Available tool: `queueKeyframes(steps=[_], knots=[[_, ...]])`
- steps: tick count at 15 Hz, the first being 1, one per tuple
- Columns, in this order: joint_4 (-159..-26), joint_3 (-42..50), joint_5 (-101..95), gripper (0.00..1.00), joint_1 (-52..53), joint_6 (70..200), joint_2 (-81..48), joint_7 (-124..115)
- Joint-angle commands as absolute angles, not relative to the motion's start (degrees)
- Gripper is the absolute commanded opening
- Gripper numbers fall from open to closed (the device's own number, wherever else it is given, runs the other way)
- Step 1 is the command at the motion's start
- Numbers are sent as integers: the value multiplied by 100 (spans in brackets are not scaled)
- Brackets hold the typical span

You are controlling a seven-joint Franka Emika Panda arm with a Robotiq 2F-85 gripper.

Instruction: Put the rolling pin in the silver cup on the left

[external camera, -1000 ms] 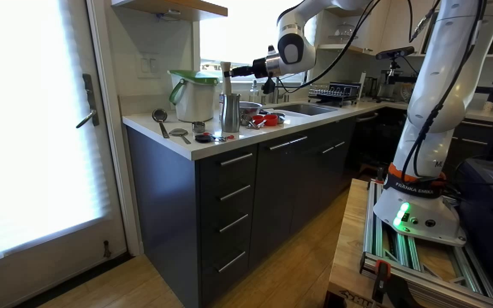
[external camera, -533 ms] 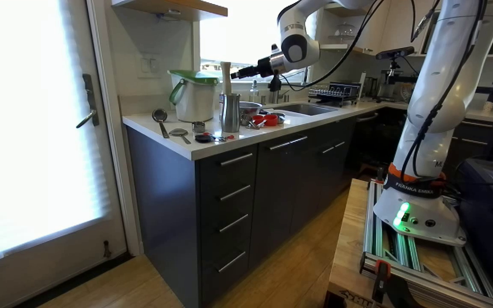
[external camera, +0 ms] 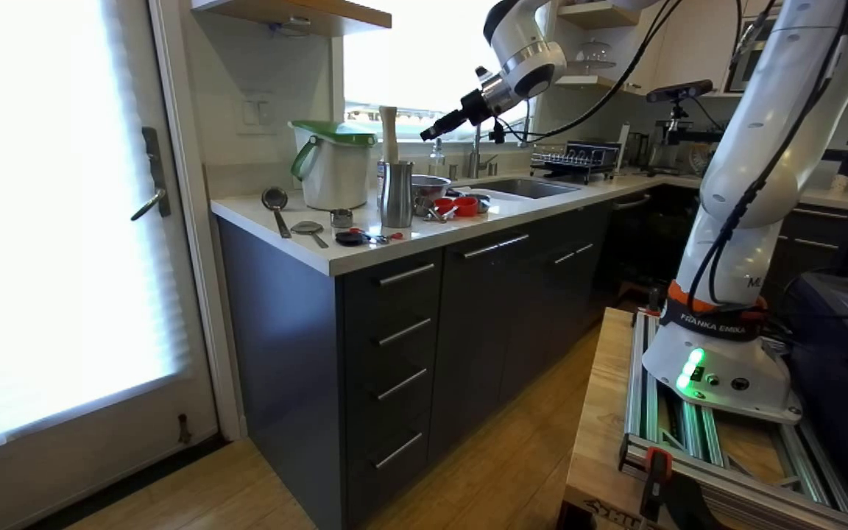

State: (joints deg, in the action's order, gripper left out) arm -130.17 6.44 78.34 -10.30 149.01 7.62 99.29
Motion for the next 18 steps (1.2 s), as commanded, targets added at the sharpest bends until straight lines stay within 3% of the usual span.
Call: queueKeyframes(steps=[1, 4, 9, 18], knots=[[-13308, 470, 6236, 100, -1787, 13789, 1154, 8815], [-12858, 1089, 4856, 100, -1841, 12562, 1431, 7794], [-12094, 1903, 4158, 100, -1850, 10890, 1657, 7359], [-12119, 2065, 3895, 100, -1657, 10916, 2007, 7465]])
